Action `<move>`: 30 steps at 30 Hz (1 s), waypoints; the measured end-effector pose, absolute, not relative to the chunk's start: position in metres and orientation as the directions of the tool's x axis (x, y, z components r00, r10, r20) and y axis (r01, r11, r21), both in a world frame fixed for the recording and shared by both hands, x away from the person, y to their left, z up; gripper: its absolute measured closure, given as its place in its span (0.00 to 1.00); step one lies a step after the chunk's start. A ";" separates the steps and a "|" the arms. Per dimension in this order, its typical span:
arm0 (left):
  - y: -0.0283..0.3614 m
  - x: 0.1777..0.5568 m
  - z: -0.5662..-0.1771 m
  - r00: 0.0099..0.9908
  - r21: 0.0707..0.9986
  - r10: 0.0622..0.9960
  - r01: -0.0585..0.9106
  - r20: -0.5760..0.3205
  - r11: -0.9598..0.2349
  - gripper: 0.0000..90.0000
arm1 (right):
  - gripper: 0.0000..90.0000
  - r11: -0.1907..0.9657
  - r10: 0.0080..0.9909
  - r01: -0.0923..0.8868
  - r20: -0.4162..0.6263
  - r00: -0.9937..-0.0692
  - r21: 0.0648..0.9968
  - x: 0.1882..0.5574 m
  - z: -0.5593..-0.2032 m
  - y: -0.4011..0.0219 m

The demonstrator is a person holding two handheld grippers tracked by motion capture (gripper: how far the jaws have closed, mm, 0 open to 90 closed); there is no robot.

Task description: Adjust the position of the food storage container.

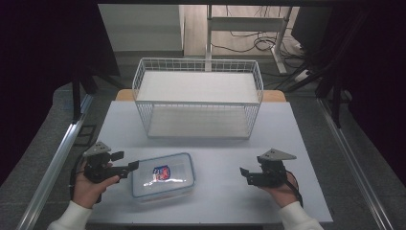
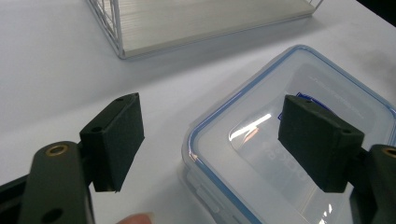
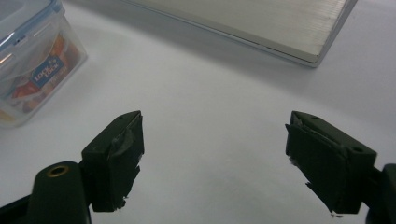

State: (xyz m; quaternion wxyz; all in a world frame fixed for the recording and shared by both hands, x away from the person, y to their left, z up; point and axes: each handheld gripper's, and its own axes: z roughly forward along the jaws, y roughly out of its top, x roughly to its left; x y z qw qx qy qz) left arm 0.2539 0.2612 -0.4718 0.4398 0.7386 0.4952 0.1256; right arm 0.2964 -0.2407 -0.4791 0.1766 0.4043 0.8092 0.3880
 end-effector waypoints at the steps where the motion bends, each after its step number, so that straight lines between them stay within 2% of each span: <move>1: 0.261 0.254 -0.472 0.479 0.775 0.842 0.620 -0.250 -0.122 0.25 | 0.22 0.379 0.790 0.517 0.023 -0.613 0.767 0.296 -0.479 -0.240; 14: 0.259 0.258 -0.469 0.495 0.778 0.832 0.615 -0.251 -0.131 0.26 | 0.27 0.388 0.779 0.520 0.030 -0.626 0.761 0.292 -0.477 -0.239; 24: 0.271 0.268 -0.437 0.538 0.775 0.796 0.615 -0.277 -0.146 0.26 | 0.27 0.389 0.783 0.523 0.027 -0.621 0.758 0.291 -0.475 -0.237; 30: 0.285 0.272 -0.418 0.530 0.770 0.798 0.623 -0.286 -0.138 0.26 | 0.28 0.403 0.778 0.527 0.024 -0.628 0.748 0.292 -0.477 -0.237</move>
